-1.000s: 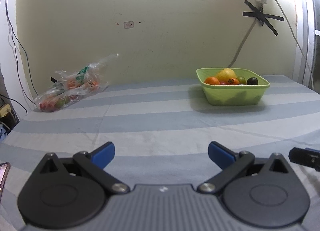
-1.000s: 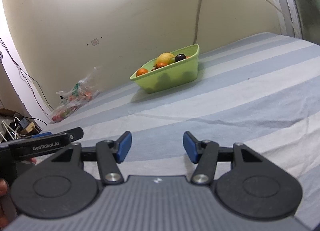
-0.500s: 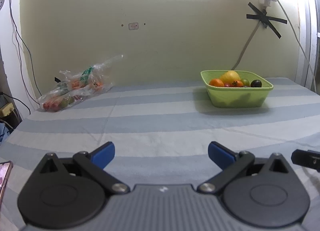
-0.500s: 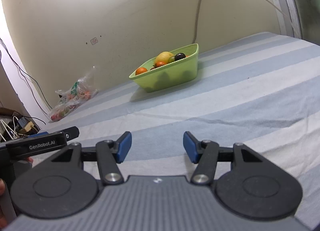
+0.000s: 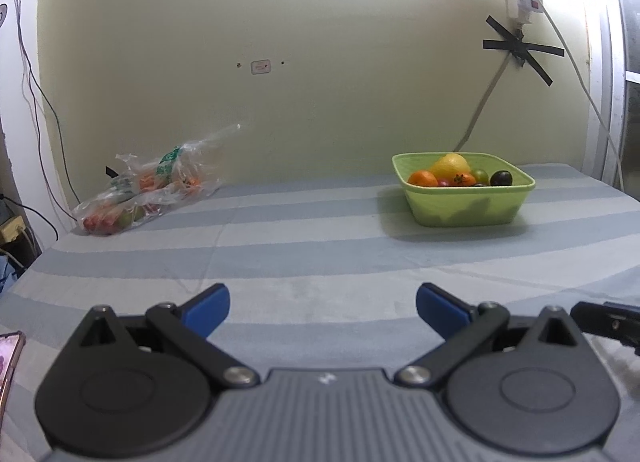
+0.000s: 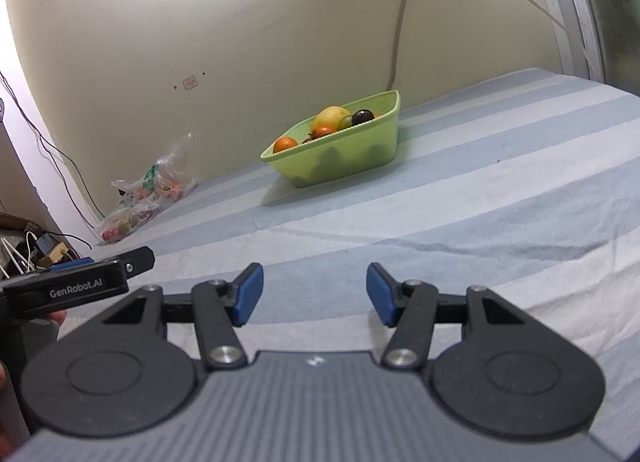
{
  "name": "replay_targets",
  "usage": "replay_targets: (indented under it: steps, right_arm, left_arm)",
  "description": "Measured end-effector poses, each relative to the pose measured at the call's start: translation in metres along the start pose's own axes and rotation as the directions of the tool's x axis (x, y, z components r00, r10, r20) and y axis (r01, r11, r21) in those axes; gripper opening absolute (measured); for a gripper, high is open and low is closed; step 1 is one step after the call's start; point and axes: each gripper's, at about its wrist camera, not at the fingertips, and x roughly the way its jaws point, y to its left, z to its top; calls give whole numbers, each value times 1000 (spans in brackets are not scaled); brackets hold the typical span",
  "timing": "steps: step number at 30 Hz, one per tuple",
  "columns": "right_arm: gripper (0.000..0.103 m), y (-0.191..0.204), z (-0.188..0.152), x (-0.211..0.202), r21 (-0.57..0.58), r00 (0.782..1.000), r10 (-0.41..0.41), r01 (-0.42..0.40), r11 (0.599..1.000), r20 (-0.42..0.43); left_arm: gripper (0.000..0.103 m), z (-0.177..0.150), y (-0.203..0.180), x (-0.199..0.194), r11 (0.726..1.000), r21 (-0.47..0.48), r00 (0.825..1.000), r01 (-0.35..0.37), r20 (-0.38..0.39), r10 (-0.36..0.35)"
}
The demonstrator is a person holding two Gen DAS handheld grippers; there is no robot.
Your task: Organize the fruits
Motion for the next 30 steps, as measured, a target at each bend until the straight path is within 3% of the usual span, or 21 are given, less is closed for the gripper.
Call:
replay_targets:
  steps: [30]
  right_arm:
    - [60,-2,0,-4,13,1000,-14,14,1000,10]
  left_arm:
    - [103,2,4,-3,999,-20,999,33,2,-33]
